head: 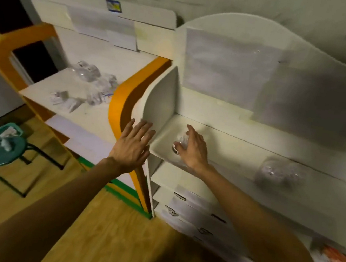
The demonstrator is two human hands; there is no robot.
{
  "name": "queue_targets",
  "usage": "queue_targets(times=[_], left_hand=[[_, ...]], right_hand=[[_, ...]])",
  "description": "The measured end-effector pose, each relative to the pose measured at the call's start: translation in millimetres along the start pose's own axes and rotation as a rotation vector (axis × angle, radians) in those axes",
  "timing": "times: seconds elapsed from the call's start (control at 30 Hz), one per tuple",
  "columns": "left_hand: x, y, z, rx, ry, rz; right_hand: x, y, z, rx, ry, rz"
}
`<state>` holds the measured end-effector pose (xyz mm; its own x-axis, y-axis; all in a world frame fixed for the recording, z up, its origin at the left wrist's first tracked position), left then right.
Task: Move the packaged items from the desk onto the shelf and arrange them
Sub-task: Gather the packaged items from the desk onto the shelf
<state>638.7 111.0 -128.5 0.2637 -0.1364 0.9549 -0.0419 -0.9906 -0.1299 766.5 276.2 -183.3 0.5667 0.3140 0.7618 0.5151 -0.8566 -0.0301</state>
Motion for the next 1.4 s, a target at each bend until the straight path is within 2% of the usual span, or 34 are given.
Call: queue_targets(times=[0.1, 0.23, 0.33, 0.43, 0.6, 0.7, 0.8, 1.07, 1.13, 1.27, 1.4], left_hand=[[14.2, 22.3, -23.5, 0.024, -0.001, 0.077], [14.7, 69.0, -72.9, 0.100, 0.006, 0.074], [11.3, 104.8, -112.7, 0.162, 0.017, 0.047], [1.5, 140.1, -153.5, 0.244, 0.054, 0.001], [-26.9, 196.0, -220.0, 0.503, 0.178, -0.060], [-35.7, 219.5, -256.5, 0.560, 0.223, -0.072], [-35.0, 239.6, -298.0, 0.607, 0.252, -0.059], [-38.4, 304.5, -384.6, 0.694, 0.305, -0.124], [-49.2, 315.1, -408.9, 0.722, 0.344, -0.180], [-83.5, 321.5, -446.1, 0.702, 0.426, -0.261], [-113.2, 305.5, -491.1, 0.660, 0.479, -0.268]], right_hand=[[-12.3, -19.7, -6.5, -0.047, 0.044, -0.013], [-26.8, -28.4, -16.8, -0.106, 0.106, 0.019], [-30.6, -21.4, -32.9, -0.132, -0.005, 0.139], [-26.4, -0.9, -71.8, -0.130, -0.206, 0.334], [-22.5, 31.3, -188.2, 0.135, -0.373, 0.521], [-41.1, 45.2, -265.3, 0.401, -0.201, 0.574], [-93.9, 44.6, -319.9, 0.477, -0.031, 0.431], [-253.0, 22.6, -370.8, 0.198, 0.411, -0.353], [-278.4, 15.2, -381.9, 0.175, 0.451, -0.397], [-323.9, -14.7, -404.7, 0.194, 0.452, -0.365], [-362.5, -60.3, -445.8, 0.274, 0.413, -0.268]])
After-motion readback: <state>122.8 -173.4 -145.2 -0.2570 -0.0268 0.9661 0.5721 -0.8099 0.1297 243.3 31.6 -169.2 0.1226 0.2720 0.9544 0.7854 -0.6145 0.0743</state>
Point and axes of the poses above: each hand's wrist, its own y-axis away from the middle knuckle, its own x-axis out of the back of the hand, z = x × y, the point moved 6 cm from there along -y, towards the middle knuckle, and after that the axes turned 12 degrees about -x, right-handed, at the moved point
